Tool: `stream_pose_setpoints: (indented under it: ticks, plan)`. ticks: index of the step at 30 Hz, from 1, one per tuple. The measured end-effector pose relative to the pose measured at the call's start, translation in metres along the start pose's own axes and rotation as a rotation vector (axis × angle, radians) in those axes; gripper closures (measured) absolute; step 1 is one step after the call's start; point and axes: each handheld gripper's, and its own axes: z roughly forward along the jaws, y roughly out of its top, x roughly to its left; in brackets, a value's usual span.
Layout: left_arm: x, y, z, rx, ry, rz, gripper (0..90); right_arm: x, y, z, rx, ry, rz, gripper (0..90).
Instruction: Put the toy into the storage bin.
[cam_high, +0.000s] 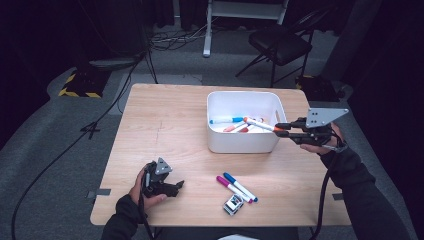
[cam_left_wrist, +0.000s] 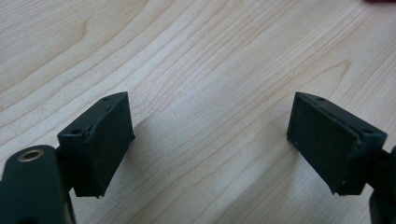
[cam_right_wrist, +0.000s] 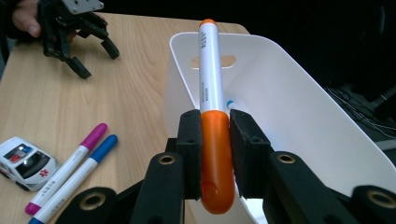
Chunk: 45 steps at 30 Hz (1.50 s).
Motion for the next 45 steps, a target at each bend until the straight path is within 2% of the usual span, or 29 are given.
stream_pose_setpoints:
  ticks: [8,13,20,28,36,41,45]
  plan:
    - [0.000,0.000,0.000,0.000,0.000,0.000,14.8,-0.019,0.000,0.006,-0.001,-0.036,0.036,75.2]
    - [0.000,0.000,0.000,0.000,0.000,0.000,14.8,-0.029,-0.001,0.013,0.019,-0.048,0.055,75.2]
    - [0.000,0.000,0.000,0.000,0.000,0.001,14.7,-0.039,-0.004,0.027,0.038,-0.047,0.086,75.2]
    - [0.000,0.000,0.000,0.000,0.000,0.001,14.7,-0.044,-0.002,0.045,0.097,-0.036,0.078,75.2]
    - [0.000,0.000,0.000,0.000,0.000,0.000,14.7,-0.052,-0.006,0.059,0.175,-0.035,0.100,75.1]
    - [0.000,0.000,0.000,0.000,0.000,0.000,14.7,-0.053,-0.006,0.066,0.232,-0.020,0.102,75.1]
    - [0.000,0.000,0.000,0.000,0.000,0.000,14.8,-0.054,-0.008,0.071,0.306,-0.008,0.092,75.1]
